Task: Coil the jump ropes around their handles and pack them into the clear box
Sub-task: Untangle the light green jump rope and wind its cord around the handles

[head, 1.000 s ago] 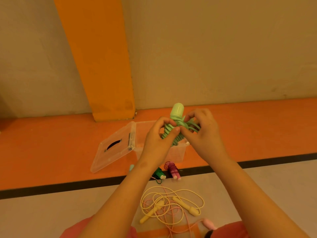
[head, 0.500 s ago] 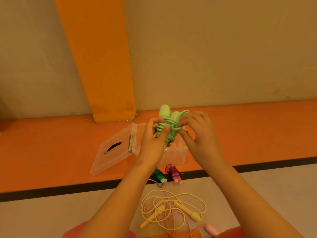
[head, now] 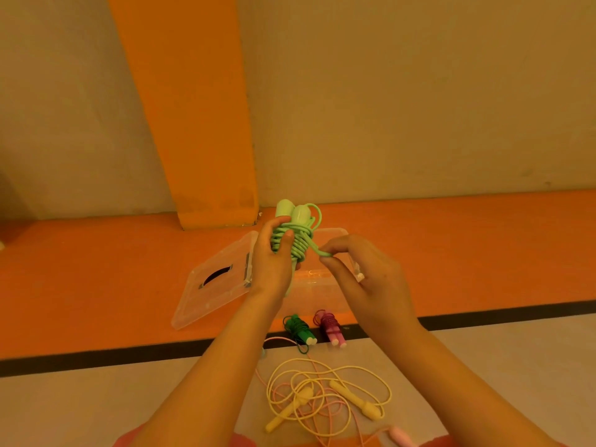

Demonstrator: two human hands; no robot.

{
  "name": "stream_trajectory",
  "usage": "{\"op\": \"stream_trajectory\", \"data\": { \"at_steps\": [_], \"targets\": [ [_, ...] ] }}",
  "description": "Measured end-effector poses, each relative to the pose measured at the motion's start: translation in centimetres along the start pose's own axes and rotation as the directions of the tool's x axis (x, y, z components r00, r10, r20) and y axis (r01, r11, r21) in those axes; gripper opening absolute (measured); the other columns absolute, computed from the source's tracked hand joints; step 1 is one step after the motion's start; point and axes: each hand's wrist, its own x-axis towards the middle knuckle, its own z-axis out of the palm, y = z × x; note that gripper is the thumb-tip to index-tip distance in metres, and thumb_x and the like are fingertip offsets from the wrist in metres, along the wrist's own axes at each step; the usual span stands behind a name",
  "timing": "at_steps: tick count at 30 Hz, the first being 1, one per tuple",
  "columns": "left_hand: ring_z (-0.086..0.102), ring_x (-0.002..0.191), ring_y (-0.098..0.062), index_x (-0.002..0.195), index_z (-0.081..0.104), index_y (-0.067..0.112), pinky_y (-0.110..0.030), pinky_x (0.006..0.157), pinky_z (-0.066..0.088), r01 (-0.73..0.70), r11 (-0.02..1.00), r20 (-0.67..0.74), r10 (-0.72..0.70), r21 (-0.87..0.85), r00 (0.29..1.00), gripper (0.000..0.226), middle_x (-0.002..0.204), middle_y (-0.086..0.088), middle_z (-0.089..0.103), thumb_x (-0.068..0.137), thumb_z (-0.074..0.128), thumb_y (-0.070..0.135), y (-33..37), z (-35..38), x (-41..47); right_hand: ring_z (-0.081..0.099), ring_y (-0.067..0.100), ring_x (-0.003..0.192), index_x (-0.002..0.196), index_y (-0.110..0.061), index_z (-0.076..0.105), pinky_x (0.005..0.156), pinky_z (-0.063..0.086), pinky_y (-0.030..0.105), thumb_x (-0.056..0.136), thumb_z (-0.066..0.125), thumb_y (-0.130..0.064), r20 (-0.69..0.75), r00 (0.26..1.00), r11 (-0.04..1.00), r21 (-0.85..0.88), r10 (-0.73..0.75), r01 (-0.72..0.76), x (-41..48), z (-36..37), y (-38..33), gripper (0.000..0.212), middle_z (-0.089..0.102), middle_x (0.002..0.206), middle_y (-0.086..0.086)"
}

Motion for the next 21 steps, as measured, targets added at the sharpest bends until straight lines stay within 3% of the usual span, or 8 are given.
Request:
{"op": "stream_trajectory", "data": {
  "at_steps": [7,12,16,21],
  "targets": [
    [0.061,0.054,-0.002,0.116,0.055,0.014,-0.021,0.045,0.05,0.094,0.995,-0.012,-0.094,-0.011,0.995,0.02,0.089,-0.002,0.06,0.098,0.048,0.006,-1.1,-0.3,0.7,0.049,-0.008,0.085,0.089,-0.011,0.065,0.076,0.035,0.007,0.088,0.057,-0.023,-0.04,0.998,0.997,-0.062,-0.058,0.056,0.0,-0.7,-0.6,0.015,0.064,0.087,-0.008],
    [0.059,0.052,0.007,0.122,0.053,0.006,-0.011,0.044,0.045,0.096,0.995,-0.028,-0.096,0.008,0.995,0.024,0.09,0.0,0.058,0.099,0.045,0.007,-1.3,-0.1,0.4,0.056,0.003,0.085,0.09,-0.009,0.066,0.076,0.038,0.009,0.088,0.057,-0.023,0.01,0.996,0.992,-0.084,-0.093,0.093,-0.3,-0.7,-0.9,0.016,0.067,0.087,-0.002],
    [0.061,0.054,0.005,0.127,0.05,0.005,-0.013,0.046,0.048,0.162,0.985,0.066,-0.158,-0.052,0.985,0.028,0.098,-0.005,0.059,0.1,0.043,0.007,-1.2,0.0,-0.2,0.055,0.002,0.084,0.09,-0.012,0.064,0.073,0.04,0.01,0.088,0.058,-0.025,0.084,0.996,0.999,-0.038,0.01,-0.007,-0.6,-0.1,-0.3,0.015,0.065,0.088,-0.004],
    [0.066,0.082,-0.014,0.129,0.049,0.014,-0.025,0.058,0.057,0.23,0.96,0.149,-0.207,-0.158,0.967,0.03,0.122,-0.017,0.06,0.1,0.042,0.008,-0.7,-0.3,-0.7,0.059,0.004,0.082,0.09,-0.023,0.061,0.071,0.048,0.019,0.084,0.063,-0.025,0.116,0.977,0.982,0.047,0.177,-0.183,-0.8,0.2,0.8,0.007,0.062,0.086,-0.015]
  ]
}}
